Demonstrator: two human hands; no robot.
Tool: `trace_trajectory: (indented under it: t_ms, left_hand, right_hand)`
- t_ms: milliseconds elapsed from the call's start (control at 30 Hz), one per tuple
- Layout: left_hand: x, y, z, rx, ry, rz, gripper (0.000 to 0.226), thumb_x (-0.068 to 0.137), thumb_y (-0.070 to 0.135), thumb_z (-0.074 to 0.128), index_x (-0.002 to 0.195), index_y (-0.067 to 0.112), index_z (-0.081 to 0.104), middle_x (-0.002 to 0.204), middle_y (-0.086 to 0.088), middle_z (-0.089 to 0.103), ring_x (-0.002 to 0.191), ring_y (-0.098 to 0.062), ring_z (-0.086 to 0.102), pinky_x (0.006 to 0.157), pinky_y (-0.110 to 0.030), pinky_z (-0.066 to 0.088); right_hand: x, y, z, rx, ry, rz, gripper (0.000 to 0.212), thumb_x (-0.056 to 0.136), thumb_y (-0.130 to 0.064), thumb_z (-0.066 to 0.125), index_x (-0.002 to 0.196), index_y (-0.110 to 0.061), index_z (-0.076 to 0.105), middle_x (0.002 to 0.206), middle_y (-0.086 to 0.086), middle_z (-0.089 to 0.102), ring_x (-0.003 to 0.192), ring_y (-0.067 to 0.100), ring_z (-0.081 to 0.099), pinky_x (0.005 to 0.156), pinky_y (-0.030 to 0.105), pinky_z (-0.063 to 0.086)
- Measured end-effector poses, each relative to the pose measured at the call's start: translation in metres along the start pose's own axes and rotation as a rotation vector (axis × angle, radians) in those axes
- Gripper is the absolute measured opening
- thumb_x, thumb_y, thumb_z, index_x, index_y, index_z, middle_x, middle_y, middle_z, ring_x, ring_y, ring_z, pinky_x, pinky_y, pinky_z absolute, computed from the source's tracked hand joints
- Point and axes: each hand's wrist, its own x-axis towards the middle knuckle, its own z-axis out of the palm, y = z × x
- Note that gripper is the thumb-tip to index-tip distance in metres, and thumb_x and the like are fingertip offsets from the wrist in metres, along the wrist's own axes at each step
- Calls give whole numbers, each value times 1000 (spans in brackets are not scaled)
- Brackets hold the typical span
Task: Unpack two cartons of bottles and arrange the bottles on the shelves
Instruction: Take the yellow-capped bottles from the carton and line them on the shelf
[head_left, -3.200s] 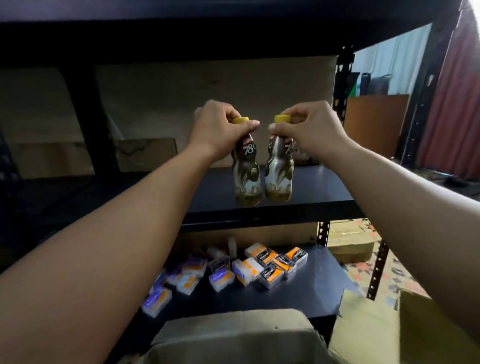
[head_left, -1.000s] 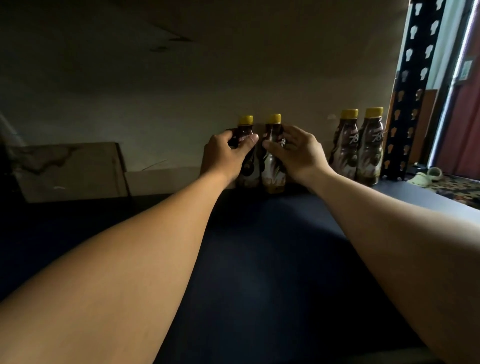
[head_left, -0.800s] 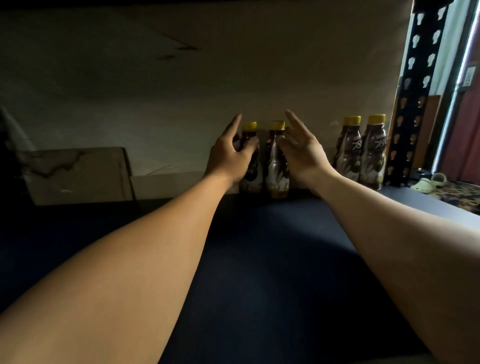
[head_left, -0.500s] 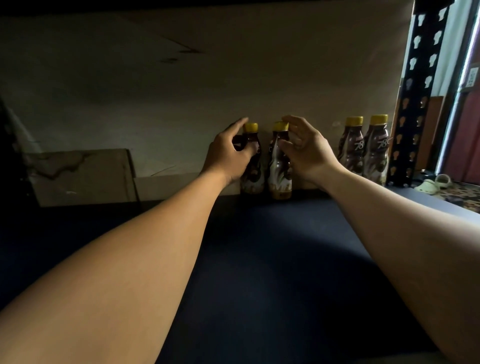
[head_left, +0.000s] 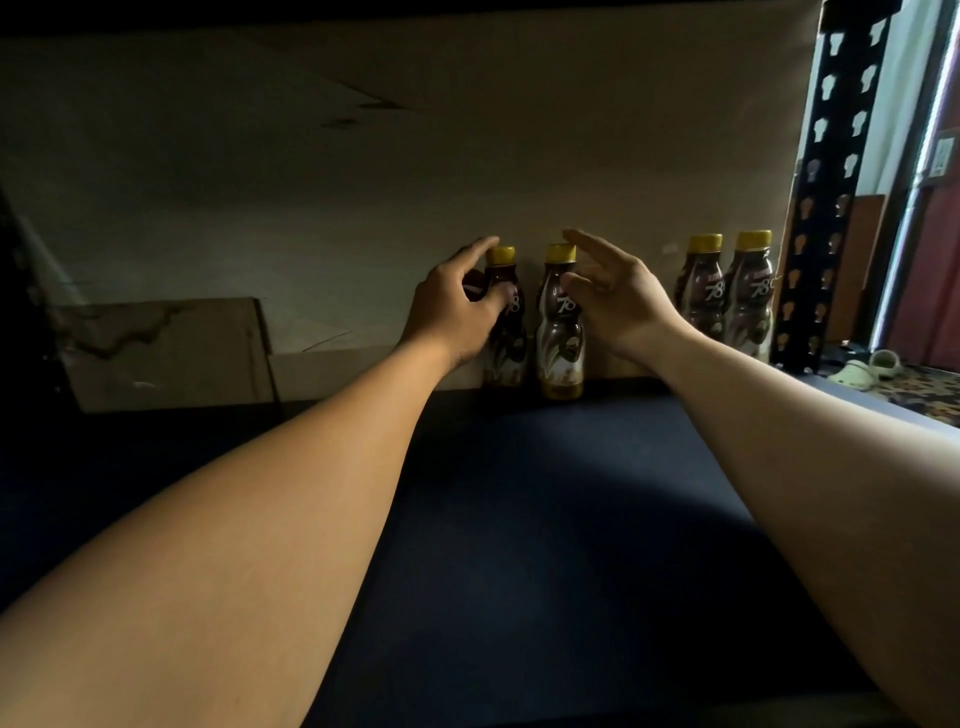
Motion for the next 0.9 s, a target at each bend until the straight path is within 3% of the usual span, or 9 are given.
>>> trace_trajectory:
  t_ms: [33,100,200,300,367,500,600,800,900]
  left_hand:
    - [0,0,0,-1,-3,-4,58,95,35,66,148,39,44,146,2,52,127,-16,51,99,-29,45]
    - [-1,0,-1,1,-10,-1,58,96,34,65,149,39,43,150,2,49,127,-14,50,98,-27,44]
    - [-2,1,-2,9,-17,22,58,97,33,65,150,36,43,151,5,46,117,-5,46,95,-25,43]
    - [-2,2,-3,1,-17,28,58,96,31,66,149,35,44,144,6,51,111,-3,45,93,-25,44]
    - [-2,1,-3,3,-12,32,58,96,31,66,149,34,44,142,5,52,111,-4,47,94,-26,44]
    - [0,-1,-3,-19,-20,31,58,96,30,67,149,34,44,149,5,48,123,-9,49,102,-30,46]
    - [0,-2,-3,-23,-32,18,58,96,30,66,149,36,43,154,4,43,131,-11,43,107,-33,43]
    - [2,-5,-3,-50,-42,-14,58,95,32,67,148,41,43,153,2,46,139,-20,44,110,-46,45]
    - [2,-5,-3,-59,-38,-9,59,95,32,67,148,40,43,154,3,44,140,-20,42,111,-46,45]
  right_hand:
    - [1,1,1,9,-3,3,53,98,-26,66,146,-43,50,132,-4,68,122,8,62,102,22,48]
    - [1,1,1,12,-1,1,52,97,-26,67,144,-41,53,130,-3,70,120,8,64,106,28,49]
    - [1,-2,2,10,13,-13,48,94,-24,71,138,-37,60,121,-5,73,109,3,69,99,25,54]
    - [1,-4,1,8,45,-17,44,90,-24,76,131,-36,64,111,-7,75,92,-9,68,81,8,52]
    - [3,-4,2,5,62,-17,43,90,-26,76,128,-38,64,107,-9,75,87,-11,66,76,7,50]
    - [3,0,6,99,51,-4,40,88,-31,77,125,-39,63,115,-5,74,101,4,71,92,31,58]
    - [4,1,7,95,36,-5,43,84,-28,81,117,-45,59,108,-6,75,98,8,73,90,41,60]
    - [6,0,9,53,11,-5,52,94,-13,65,138,-39,55,123,-6,70,107,9,69,94,34,58]
    - [5,-2,11,81,15,13,49,92,-20,66,131,-49,57,119,-7,71,102,11,70,92,39,59]
